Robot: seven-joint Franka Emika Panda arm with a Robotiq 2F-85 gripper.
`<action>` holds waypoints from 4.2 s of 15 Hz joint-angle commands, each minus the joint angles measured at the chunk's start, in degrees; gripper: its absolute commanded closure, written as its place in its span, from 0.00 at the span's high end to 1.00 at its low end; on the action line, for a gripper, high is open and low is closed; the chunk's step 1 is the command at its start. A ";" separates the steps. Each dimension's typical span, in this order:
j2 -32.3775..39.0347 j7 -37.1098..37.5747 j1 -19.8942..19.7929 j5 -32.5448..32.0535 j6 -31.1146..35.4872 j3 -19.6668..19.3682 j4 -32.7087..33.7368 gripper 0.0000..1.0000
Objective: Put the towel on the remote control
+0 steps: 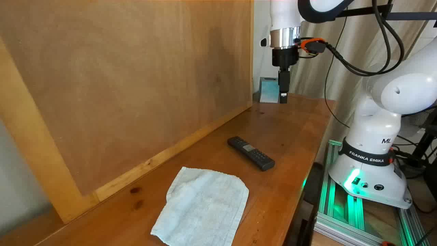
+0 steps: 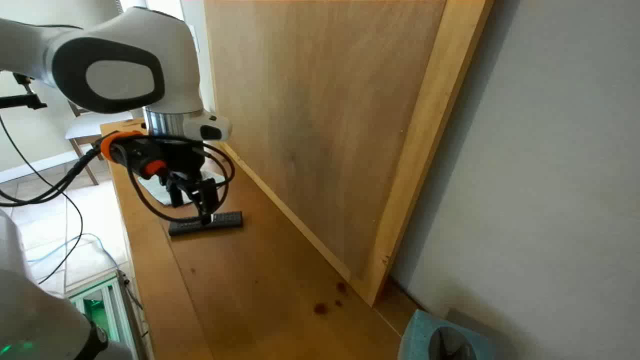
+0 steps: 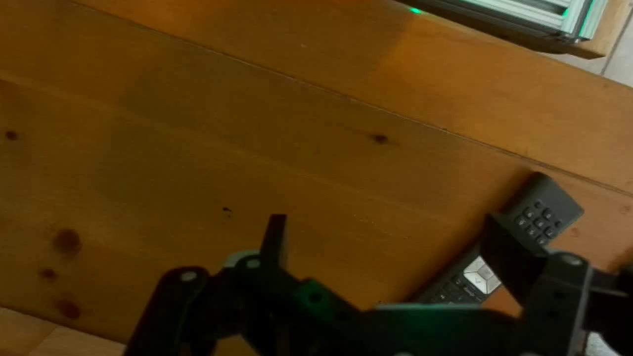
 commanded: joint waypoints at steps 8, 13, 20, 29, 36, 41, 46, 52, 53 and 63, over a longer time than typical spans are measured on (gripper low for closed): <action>3.20 1.14 1.73 0.49 2.31 1.41 1.98 1.00; 12.69 7.68 6.33 7.70 16.41 6.24 3.89 1.00; 28.57 3.44 13.91 19.95 40.18 7.38 5.76 1.00; 28.83 3.56 14.28 20.30 40.32 7.22 5.75 1.00; 34.00 4.28 18.25 26.83 48.67 8.81 6.43 1.00; 40.33 2.94 21.30 33.75 56.34 10.31 6.85 1.00; 46.65 -0.58 22.05 40.31 61.50 10.28 8.53 1.00; 51.91 -15.22 20.74 53.94 62.15 11.95 14.10 1.00; 52.43 -17.53 20.53 56.08 61.57 12.18 14.90 1.00; 55.14 -28.93 19.44 63.05 54.81 12.03 17.19 1.00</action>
